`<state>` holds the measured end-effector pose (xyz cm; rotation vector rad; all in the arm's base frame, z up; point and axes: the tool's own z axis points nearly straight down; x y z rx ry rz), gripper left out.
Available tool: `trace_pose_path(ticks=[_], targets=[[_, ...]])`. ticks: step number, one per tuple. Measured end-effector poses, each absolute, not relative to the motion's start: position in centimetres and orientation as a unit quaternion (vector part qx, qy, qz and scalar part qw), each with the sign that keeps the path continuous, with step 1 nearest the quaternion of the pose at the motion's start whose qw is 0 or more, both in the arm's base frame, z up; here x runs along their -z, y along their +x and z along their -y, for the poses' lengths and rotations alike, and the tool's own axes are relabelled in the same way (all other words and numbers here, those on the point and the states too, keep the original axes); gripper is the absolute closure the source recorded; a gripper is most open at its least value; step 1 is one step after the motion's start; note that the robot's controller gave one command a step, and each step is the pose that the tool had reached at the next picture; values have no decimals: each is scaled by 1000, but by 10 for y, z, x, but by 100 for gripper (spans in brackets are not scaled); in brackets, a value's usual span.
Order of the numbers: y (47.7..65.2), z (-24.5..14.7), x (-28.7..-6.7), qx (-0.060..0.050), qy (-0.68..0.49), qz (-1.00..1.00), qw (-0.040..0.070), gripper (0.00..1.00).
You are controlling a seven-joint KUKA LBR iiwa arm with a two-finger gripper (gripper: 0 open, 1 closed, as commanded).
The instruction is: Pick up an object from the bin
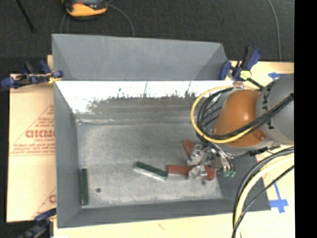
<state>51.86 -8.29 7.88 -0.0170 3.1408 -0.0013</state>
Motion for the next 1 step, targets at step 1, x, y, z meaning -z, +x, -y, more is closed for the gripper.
trace_pose_path(ticks=[1], targets=[[519,83,-79,0,-6,-1000,0,100]])
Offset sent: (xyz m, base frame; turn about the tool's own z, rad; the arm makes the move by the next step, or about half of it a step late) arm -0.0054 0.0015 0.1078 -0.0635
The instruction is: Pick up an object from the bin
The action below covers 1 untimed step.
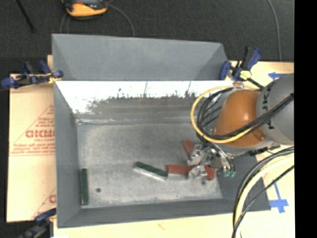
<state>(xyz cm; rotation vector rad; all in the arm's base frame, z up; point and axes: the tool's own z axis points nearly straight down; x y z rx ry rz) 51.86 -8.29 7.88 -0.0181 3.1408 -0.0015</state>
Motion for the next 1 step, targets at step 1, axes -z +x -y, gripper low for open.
trace_pose_path(ticks=[1], targets=[[514,82,-187,1,-37,-999,2,100]])
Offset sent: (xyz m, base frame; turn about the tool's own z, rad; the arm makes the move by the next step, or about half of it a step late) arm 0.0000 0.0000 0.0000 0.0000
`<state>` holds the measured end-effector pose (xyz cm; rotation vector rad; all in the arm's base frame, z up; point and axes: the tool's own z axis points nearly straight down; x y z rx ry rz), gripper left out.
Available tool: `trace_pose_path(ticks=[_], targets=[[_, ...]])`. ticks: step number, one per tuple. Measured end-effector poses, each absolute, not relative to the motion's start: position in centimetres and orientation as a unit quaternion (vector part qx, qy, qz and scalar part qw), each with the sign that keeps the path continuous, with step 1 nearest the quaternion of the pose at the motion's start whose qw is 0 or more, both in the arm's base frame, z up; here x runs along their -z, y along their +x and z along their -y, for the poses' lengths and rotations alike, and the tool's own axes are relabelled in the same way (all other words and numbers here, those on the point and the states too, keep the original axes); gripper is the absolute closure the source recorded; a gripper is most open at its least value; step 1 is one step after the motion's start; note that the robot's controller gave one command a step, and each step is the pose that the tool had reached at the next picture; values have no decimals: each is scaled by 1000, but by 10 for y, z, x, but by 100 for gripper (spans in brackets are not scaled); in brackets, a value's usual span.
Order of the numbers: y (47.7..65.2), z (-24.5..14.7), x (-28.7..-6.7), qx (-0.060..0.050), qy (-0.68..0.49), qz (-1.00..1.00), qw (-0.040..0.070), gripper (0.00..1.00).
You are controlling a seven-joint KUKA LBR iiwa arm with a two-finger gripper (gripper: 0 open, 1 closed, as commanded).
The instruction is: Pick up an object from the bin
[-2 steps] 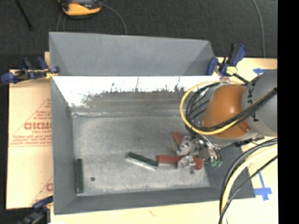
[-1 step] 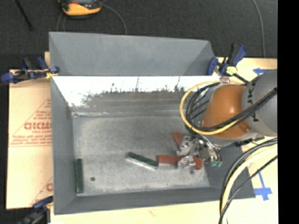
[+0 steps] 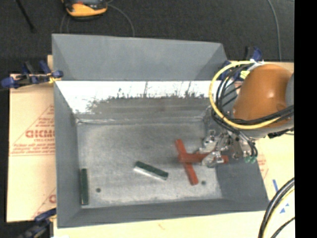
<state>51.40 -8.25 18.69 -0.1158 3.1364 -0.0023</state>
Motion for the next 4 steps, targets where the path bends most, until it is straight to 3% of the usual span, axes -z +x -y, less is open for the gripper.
trace_pose_path(ticks=[1,2,4], targets=[[514,82,-187,1,-37,-999,2,100],[516,99,-225,0,-77,-997,-1,100],[524,89,-266,2,-78,-997,4,100]])
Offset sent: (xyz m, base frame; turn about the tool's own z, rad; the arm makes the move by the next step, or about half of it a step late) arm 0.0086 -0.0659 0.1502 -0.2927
